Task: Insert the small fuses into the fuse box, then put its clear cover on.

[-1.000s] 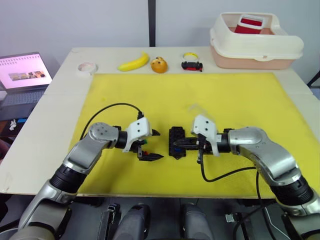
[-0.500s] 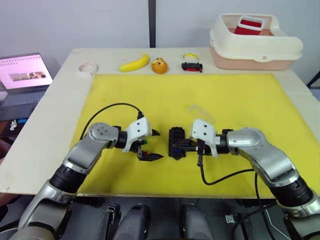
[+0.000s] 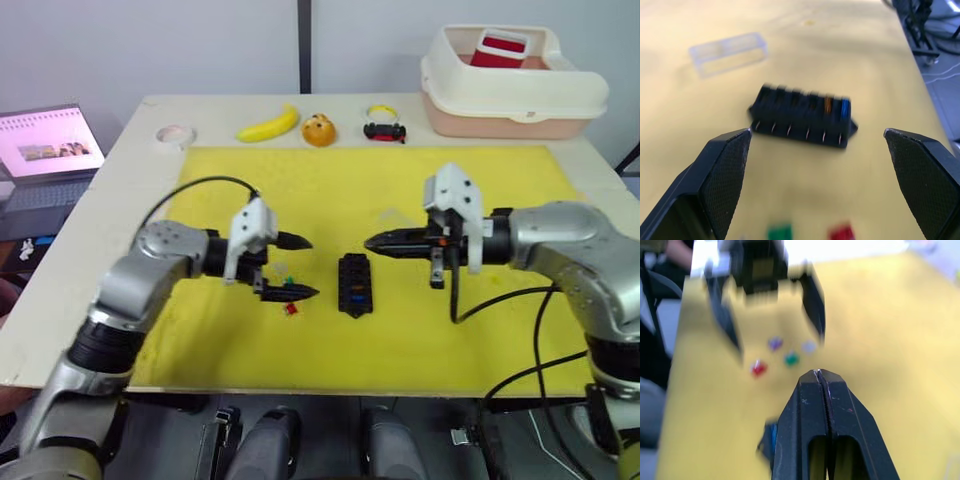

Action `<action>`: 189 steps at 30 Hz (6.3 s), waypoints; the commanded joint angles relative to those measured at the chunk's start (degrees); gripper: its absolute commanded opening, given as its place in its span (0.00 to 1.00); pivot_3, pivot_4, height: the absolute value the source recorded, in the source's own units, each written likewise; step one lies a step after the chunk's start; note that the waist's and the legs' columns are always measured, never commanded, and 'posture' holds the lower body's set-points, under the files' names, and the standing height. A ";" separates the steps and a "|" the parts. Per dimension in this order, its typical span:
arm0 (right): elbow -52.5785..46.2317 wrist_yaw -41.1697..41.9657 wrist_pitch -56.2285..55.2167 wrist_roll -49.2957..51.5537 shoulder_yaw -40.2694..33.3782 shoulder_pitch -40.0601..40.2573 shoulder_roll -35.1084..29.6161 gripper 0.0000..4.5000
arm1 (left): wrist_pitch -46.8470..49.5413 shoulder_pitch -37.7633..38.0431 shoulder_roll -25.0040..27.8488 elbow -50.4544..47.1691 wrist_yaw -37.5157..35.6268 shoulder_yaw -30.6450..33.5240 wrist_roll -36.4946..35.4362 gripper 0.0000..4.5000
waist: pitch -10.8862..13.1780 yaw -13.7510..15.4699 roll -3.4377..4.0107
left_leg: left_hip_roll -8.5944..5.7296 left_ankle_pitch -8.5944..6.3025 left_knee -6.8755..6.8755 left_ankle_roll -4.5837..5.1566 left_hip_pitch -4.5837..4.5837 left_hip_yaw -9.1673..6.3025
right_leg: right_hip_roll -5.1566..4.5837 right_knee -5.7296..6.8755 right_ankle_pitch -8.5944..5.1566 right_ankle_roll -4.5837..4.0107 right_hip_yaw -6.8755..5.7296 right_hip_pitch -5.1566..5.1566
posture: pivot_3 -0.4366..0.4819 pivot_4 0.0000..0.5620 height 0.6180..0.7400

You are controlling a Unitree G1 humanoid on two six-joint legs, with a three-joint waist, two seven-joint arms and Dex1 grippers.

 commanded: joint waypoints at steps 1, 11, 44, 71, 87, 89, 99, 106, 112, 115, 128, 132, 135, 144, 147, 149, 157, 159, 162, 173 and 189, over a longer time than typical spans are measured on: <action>-0.07 3.59 -5.70 -3.79 -1.61 3.46 -6.62 0.01 | 0.45 1.29 6.08 -0.35 -4.03 4.03 -1.56 1.00 | 0.00 -0.02 0.00 | 0.00 0.00 -0.01 0.00 0.00 0.03 | 0.00 0.00 0.00 0.00 0.00 -0.02 | 0.48 0.27 1.00; 12.06 11.17 -20.64 -11.97 -12.93 20.68 -20.44 0.72 | -4.23 11.39 20.87 12.53 -10.62 12.62 0.29 1.00 | 0.04 0.04 0.07 | 0.04 -0.01 -0.03 0.02 0.01 0.08 | 0.00 0.01 0.00 0.00 0.01 -0.03 | 0.48 0.27 1.00; -5.87 0.50 -4.46 -4.37 6.84 -3.44 -0.34 1.00 | 17.71 -3.70 3.18 28.03 -15.20 -1.57 -3.45 0.71 | 0.09 -0.13 0.08 | 0.02 -0.01 0.04 0.02 -0.04 0.06 | 0.00 0.10 0.00 0.00 0.01 -0.08 | 0.48 0.27 1.00; -9.60 -4.08 -0.58 -3.99 8.53 -2.88 0.99 1.00 | 16.57 -7.73 -6.64 38.91 -19.22 -8.11 3.15 0.71 | 0.05 0.67 0.07 | -0.03 -0.01 0.11 0.01 -0.04 0.05 | -0.03 0.10 0.00 0.01 0.01 -0.02 | 0.48 0.27 1.00; -9.84 -4.73 -0.92 -4.55 8.97 -2.08 0.65 1.00 | 14.27 -7.62 -8.77 43.70 -18.16 -6.65 5.57 0.08 | 0.04 1.09 0.06 | -0.05 -0.01 0.16 0.02 -0.04 0.07 | -0.04 0.08 0.00 0.01 0.01 0.00 | 0.48 0.27 1.00; -9.82 -4.77 -1.00 -4.68 9.07 -2.01 0.69 1.00 | 14.29 -7.54 -8.86 44.21 -18.03 -6.37 5.69 0.00 | 0.04 1.08 0.06 | -0.04 -0.01 0.16 0.02 -0.04 0.07 | -0.04 0.09 0.00 0.01 0.01 0.00 | 0.48 0.27 1.00; -9.72 -4.68 -1.01 -4.76 9.33 -2.17 1.08 1.00 | 15.46 -6.86 -7.49 42.75 -17.33 -3.21 4.09 0.00 | 0.03 0.82 0.07 | -0.02 -0.01 0.16 0.02 -0.01 0.07 | -0.03 0.12 0.00 0.01 0.01 0.00 | 0.48 0.27 1.00; -10.43 -8.59 9.73 4.89 4.70 -4.03 6.55 1.00 | 23.79 -4.20 -3.41 25.51 -14.33 7.00 -6.03 0.00 | 0.05 -0.14 0.02 | 0.03 -0.01 0.11 0.01 -0.04 -0.01 | 0.00 0.14 0.00 0.00 0.02 -0.07 | 0.48 0.27 1.00; -7.89 -17.87 23.89 14.43 -0.35 -9.05 17.58 1.00 | 32.31 -2.54 -1.84 7.96 -6.68 18.12 -17.75 0.00 | 0.05 -0.18 0.04 | 0.04 0.01 0.05 -0.03 -0.05 -0.06 | -0.01 0.12 0.00 0.00 0.02 -0.10 | 0.48 0.27 1.00; -6.13 -21.96 29.15 18.72 -3.97 -11.49 23.60 1.00 | 34.44 -2.25 -2.50 2.61 -2.96 20.58 -22.12 0.00 | 0.05 -0.08 0.04 | 0.02 0.04 0.05 -0.07 -0.05 -0.07 | -0.02 0.12 0.01 -0.01 0.03 -0.10 | 0.48 0.27 1.00; -1.51 -33.18 40.13 26.48 -12.03 -15.23 35.95 0.61 | 33.05 -3.24 -4.26 -0.91 3.67 17.70 -28.10 0.00 | 0.04 -0.26 0.05 | 0.01 0.22 0.01 -0.39 -0.05 -0.04 | -0.01 0.16 0.01 -0.02 0.05 -0.15 | 0.48 0.27 1.00; -0.82 -35.28 40.19 28.22 -12.56 -15.20 36.86 0.61 | 32.09 -3.52 -4.12 -0.50 3.57 16.47 -28.45 0.00 | 0.04 -0.26 0.05 | 0.01 0.22 0.01 -0.39 -0.05 -0.03 | 0.00 0.16 0.01 -0.02 0.05 -0.15 | 0.48 0.27 1.00; -0.61 -36.46 40.19 29.54 -12.73 -15.29 37.26 0.61 | 31.66 -3.66 -4.14 -0.41 3.54 15.97 -28.50 0.00 | 0.04 -0.25 0.05 | 0.00 0.22 0.01 -0.39 -0.05 -0.03 | 0.00 0.16 0.01 -0.02 0.05 -0.15 | 0.48 0.27 1.00; -0.14 -38.31 40.11 32.38 -12.06 -15.14 36.01 0.61 | 30.82 -3.62 -4.38 -0.14 4.30 15.58 -29.06 0.00 | 0.04 -0.33 0.05 | 0.01 0.22 -0.01 -0.38 -0.05 -0.02 | 0.00 0.15 0.01 -0.02 0.05 -0.16 | 0.48 0.27 1.00; -0.03 -38.63 39.85 32.97 -11.73 -15.04 35.38 0.61 | 30.61 -3.60 -4.32 -0.04 4.60 15.66 -29.35 0.00 | 0.04 -0.30 0.05 | 0.01 0.21 -0.01 -0.37 -0.05 -0.02 | 0.00 0.15 0.01 -0.02 0.05 -0.16 | 0.48 0.27 1.00; 0.09 -38.84 39.63 33.35 -11.60 -15.00 35.09 0.61 | 30.46 -3.54 -4.24 -0.03 4.74 15.63 -29.54 0.00 | 0.04 -0.32 0.05 | 0.01 0.21 -0.01 -0.37 -0.05 -0.02 | 0.00 0.15 0.01 -0.02 0.05 -0.16 | 0.48 0.27 1.00; 0.85 -39.24 38.60 34.67 -11.33 -15.36 33.46 0.33 | 29.98 -3.06 -3.95 -0.17 4.95 15.44 -29.81 0.00 | 0.04 -0.32 0.05 | 0.01 0.21 -0.02 -0.36 -0.05 -0.02 | 0.00 0.15 0.01 -0.02 0.05 -0.16 | 0.48 0.27 1.00; 1.03 -39.41 38.39 35.02 -11.33 -15.47 33.33 0.10 | 29.93 -3.04 -4.00 -0.16 5.07 15.37 -29.87 0.00 | 0.04 -0.30 0.05 | 0.01 0.21 -0.02 -0.36 -0.05 -0.02 | 0.00 0.14 0.01 -0.02 0.05 -0.16 | 0.48 0.27 1.00; 1.23 -39.67 37.96 35.46 -11.20 -15.63 33.22 0.02 | 29.75 -2.85 -3.90 -0.33 5.17 15.12 -29.98 0.00 | 0.04 -0.31 0.05 | 0.01 0.19 -0.02 -0.33 -0.05 -0.02 | 0.00 0.14 0.01 -0.02 0.05 -0.16 | 0.48 0.27 1.00; 1.23 -39.59 36.99 35.31 -9.05 -16.18 30.22 0.01 | 27.01 -1.90 -1.36 -0.71 3.98 12.67 -27.78 0.07 | 0.05 -0.22 0.05 | 0.01 0.16 -0.03 -0.27 -0.05 -0.02 | 0.00 0.13 0.01 -0.02 0.05 -0.16 | 0.48 0.27 1.00; 2.76 -8.14 4.72 -2.78 26.91 -19.00 -2.78 0.00 | -4.51 -0.77 -3.00 4.11 0.80 -7.39 1.46 0.99 | 0.07 -0.43 0.03 | 0.04 0.00 -0.06 -0.01 -0.06 0.14 | 0.00 0.01 0.00 0.01 0.04 -0.17 | 0.48 0.27 1.00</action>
